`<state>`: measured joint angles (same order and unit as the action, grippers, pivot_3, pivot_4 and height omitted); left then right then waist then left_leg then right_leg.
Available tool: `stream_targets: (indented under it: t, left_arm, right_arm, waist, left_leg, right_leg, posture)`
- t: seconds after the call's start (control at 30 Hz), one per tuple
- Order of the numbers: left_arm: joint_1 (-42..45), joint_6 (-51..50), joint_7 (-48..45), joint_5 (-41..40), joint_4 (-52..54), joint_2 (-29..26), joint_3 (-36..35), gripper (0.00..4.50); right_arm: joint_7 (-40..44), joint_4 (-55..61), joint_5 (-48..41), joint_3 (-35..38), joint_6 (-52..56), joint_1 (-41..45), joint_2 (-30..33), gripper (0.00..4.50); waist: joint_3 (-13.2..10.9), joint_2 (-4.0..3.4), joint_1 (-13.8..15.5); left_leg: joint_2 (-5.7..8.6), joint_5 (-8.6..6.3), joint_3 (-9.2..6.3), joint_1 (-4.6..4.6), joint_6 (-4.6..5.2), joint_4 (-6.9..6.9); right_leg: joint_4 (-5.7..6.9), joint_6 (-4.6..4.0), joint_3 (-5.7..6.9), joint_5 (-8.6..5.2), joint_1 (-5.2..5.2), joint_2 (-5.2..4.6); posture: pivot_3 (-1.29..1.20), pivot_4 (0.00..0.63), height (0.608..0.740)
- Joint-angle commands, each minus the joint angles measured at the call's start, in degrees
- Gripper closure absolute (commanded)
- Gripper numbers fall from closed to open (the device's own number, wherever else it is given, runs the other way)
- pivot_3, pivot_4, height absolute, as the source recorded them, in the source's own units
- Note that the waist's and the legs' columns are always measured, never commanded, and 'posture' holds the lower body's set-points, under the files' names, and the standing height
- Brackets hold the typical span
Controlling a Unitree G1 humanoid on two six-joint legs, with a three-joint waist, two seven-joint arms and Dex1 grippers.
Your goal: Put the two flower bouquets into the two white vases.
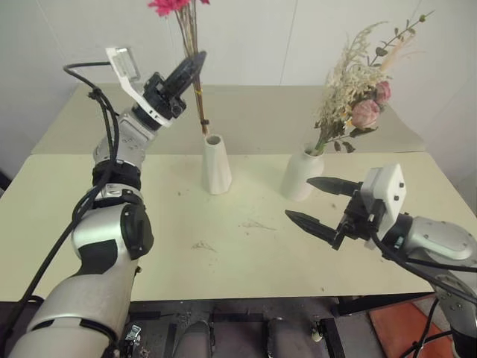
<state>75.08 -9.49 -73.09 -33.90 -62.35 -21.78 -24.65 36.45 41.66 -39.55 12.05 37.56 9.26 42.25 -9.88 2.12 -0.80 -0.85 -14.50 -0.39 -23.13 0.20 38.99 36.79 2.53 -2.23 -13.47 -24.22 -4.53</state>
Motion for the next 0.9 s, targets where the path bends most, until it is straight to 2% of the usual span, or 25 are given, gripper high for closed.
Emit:
stream_targets:
  t: [0.03, 0.4, 0.9]
  left_arm:
    - [1.62, 8.12, 0.56, 0.98, -1.26, 0.74, -0.94, 4.48]
    - [1.85, 13.97, 1.38, 4.11, -7.62, 1.87, -1.36, 4.48]
    - [2.17, 18.03, 4.84, 4.69, -10.7, 4.21, -3.68, 4.48]
  right_arm:
    - [0.26, 1.22, -0.83, 1.87, -1.9, 0.68, 0.15, 0.0]
    - [0.36, 1.7, -2.03, 2.68, -1.81, 1.12, -0.15, 0.0]
    - [-2.91, 6.04, -6.43, 6.95, 0.14, -3.81, 1.3, 0.0]
  waist:
    - [0.0, 0.0, 0.04]
    - [0.0, 0.0, 0.05]
    - [0.0, 0.0, 0.06]
  left_leg:
    - [0.0, 0.0, 0.0, 0.0, 0.0, 0.0]
    - [0.0, 0.0, -0.02, -0.03, 0.01, 0.02]
    - [0.0, 0.0, -0.03, -0.03, 0.01, 0.03]
  right_leg:
    - [0.01, 0.0, 0.0, 0.0, 0.0, 0.0]
    - [0.09, 0.01, 0.02, 0.0, 0.0, 0.0]
    - [0.24, 0.01, 0.02, 0.0, 0.01, 0.0]
  posture:
    - [0.0, 0.15, 0.74]
    - [0.0, 0.15, 0.74]
    - [0.0, 0.15, 0.74]
